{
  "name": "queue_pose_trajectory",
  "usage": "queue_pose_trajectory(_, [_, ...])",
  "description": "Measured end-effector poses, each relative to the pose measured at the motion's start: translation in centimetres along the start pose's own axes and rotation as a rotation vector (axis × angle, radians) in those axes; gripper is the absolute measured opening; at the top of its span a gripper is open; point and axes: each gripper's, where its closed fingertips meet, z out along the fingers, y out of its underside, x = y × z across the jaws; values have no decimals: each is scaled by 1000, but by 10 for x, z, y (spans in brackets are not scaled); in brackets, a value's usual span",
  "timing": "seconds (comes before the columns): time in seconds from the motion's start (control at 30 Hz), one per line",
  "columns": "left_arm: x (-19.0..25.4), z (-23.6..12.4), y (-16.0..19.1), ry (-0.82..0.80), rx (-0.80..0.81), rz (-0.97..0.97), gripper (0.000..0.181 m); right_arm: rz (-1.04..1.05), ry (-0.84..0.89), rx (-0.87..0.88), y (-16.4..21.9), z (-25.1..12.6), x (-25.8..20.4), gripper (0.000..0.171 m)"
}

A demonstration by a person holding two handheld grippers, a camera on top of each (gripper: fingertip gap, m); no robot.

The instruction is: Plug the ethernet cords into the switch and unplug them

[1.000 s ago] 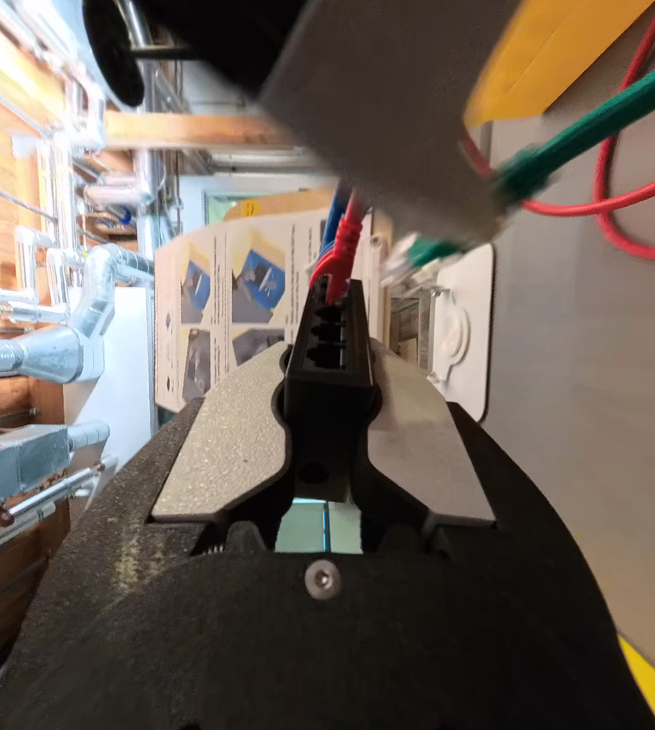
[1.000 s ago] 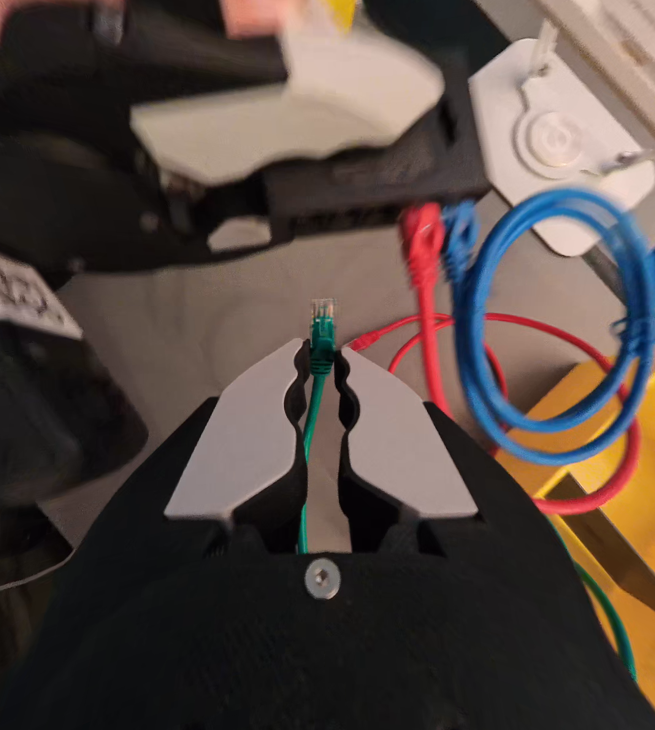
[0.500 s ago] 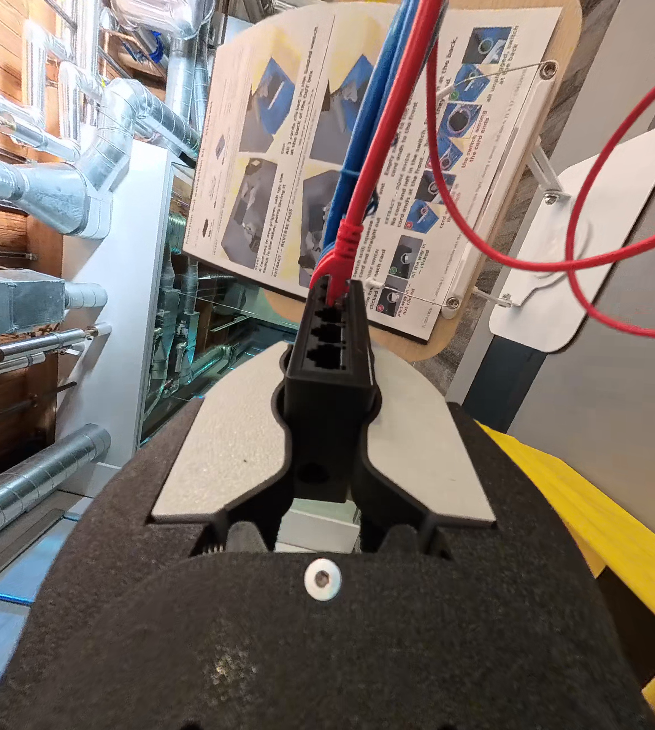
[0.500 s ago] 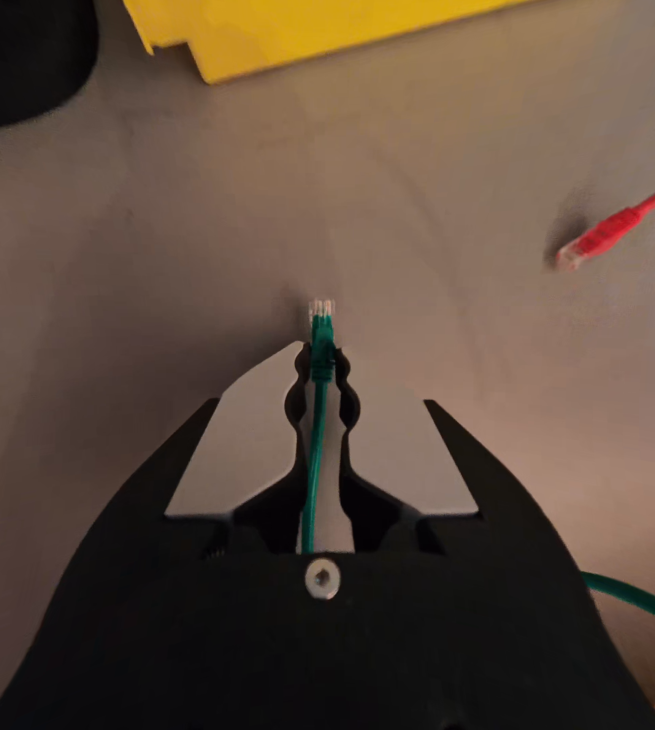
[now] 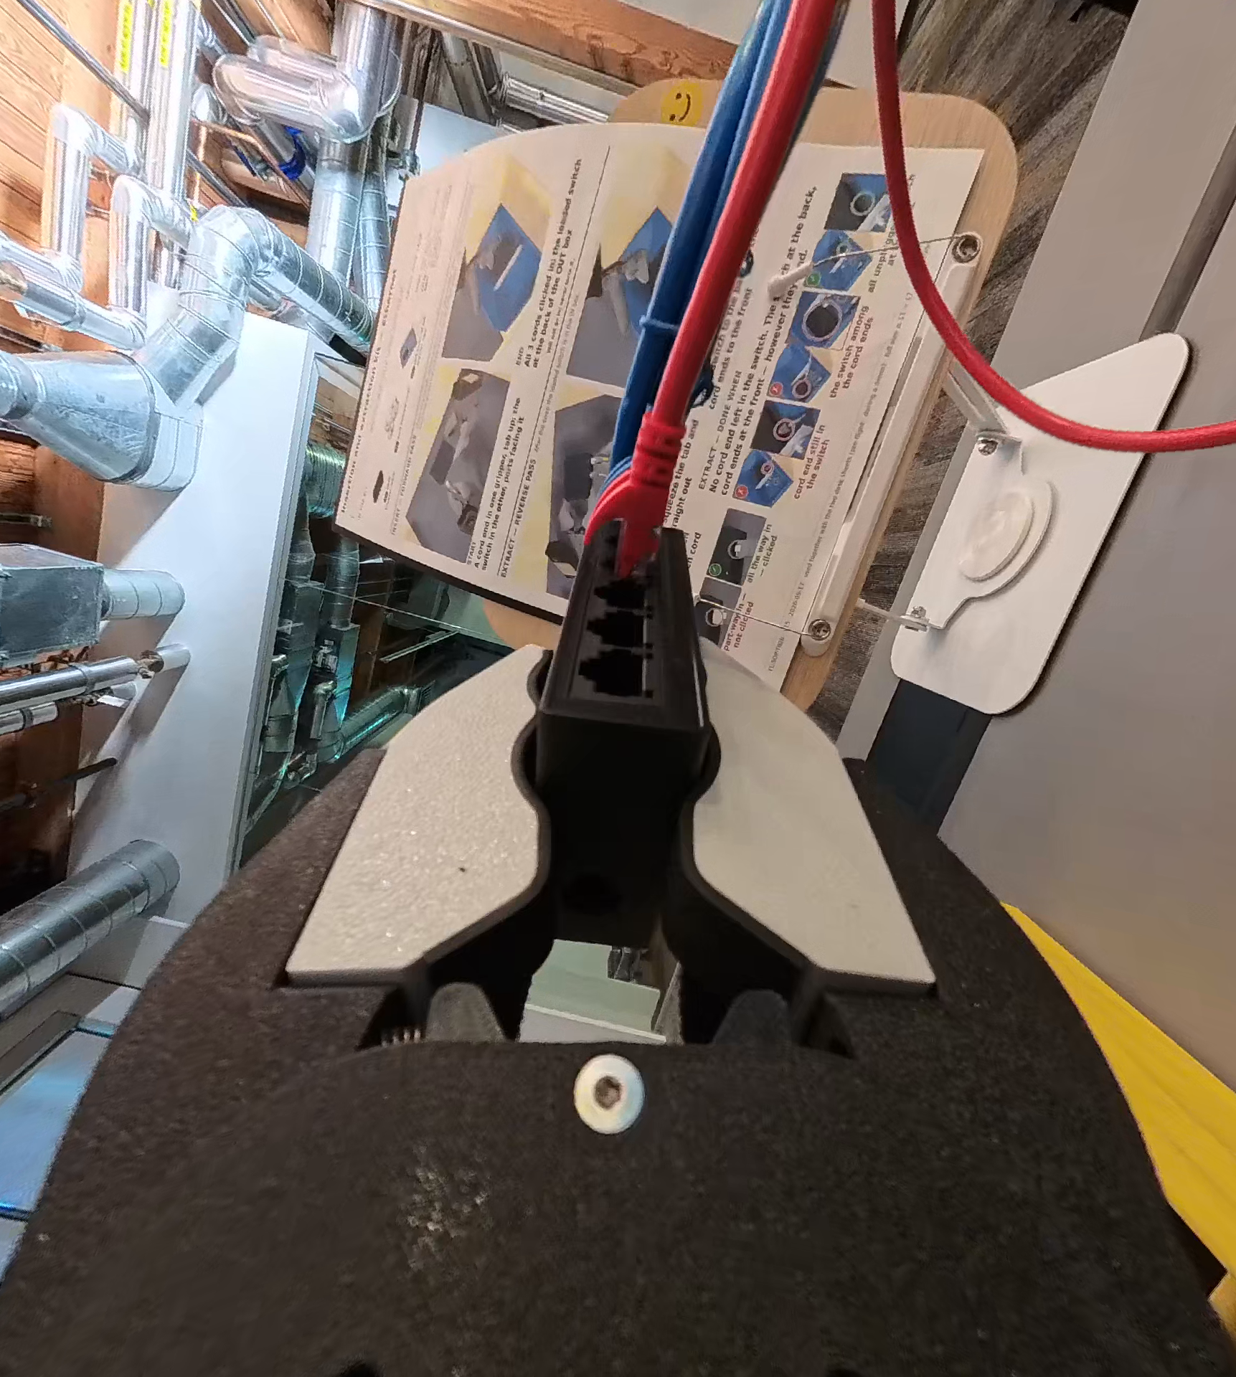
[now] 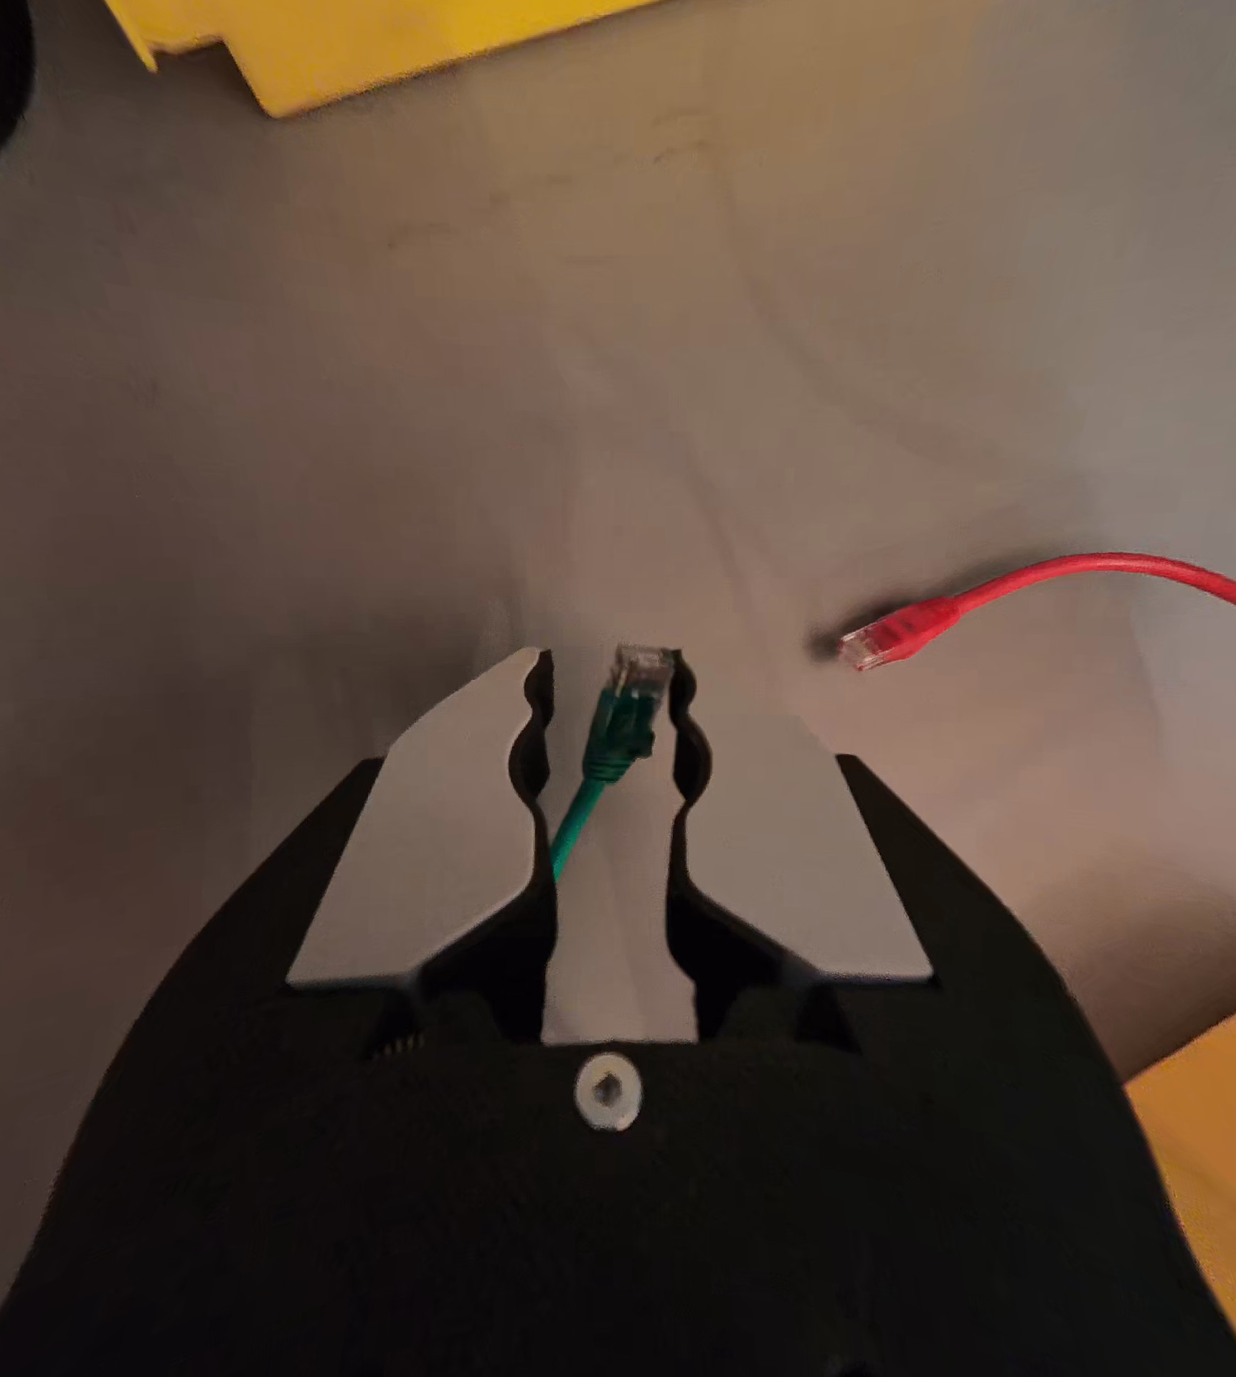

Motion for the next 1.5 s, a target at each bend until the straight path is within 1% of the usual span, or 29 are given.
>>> queue_pose_trajectory(0.1, [-1,-1,-1,-1,7,-8,30,35,45,16,-6,-17,4,39])
queue_pose_trajectory(0.23, [-3,-2,-2,-3,9,-15,30,95,155,62,-15,-37,18,40])
queue_pose_trajectory(0.4, [-6,-4,-2,-8,17,-28,30,132,189,155,-27,-54,28,40])
queue_pose_trajectory(0.5, [-9,-5,-2,-11,20,-39,31,150,258,212,-26,-83,39,40])
queue_pose_trajectory(0.57, [-10,-6,-2,-14,23,-44,31,176,314,276,-25,-112,45,40])
queue_pose_trajectory(0.67, [-11,-6,-1,-15,24,-49,30,287,435,365,-12,-163,56,39])
queue_pose_trajectory(0.73, [-11,-6,-2,-13,24,-51,30,409,488,348,12,-183,59,37])
queue_pose_trajectory(0.77, [-10,-6,-2,-12,25,-51,30,475,506,312,28,-186,58,37])
queue_pose_trajectory(0.87, [-10,-7,-6,-9,33,-54,31,606,539,206,67,-171,48,36])
queue_pose_trajectory(0.93, [-10,-7,-9,-9,41,-61,31,646,505,134,81,-141,38,36])
queue_pose_trajectory(1.0, [-10,-8,-12,-5,53,-68,30,673,467,-1,94,-111,29,35])
queue_pose_trajectory(1.07, [-9,-9,-16,-1,67,-77,30,689,482,-82,96,-94,33,33])
queue_pose_trajectory(1.13, [-10,-11,-18,1,79,-89,30,706,453,-68,87,-75,41,22])
queue_pose_trajectory(1.2, [-11,-12,-18,2,89,-101,30,755,421,-130,96,-58,45,21])
queue_pose_trajectory(1.27, [-14,-13,-18,4,99,-126,30,829,382,-88,95,-46,51,19])
queue_pose_trajectory(1.37, [-18,-15,-17,8,116,-169,30,919,423,5,96,-48,69,17])
queue_pose_trajectory(1.43, [-19,-15,-16,14,127,-196,30,965,449,123,85,-64,84,17])
queue_pose_trajectory(1.5, [-18,-15,-14,21,138,-217,30,965,501,208,77,-87,99,8])
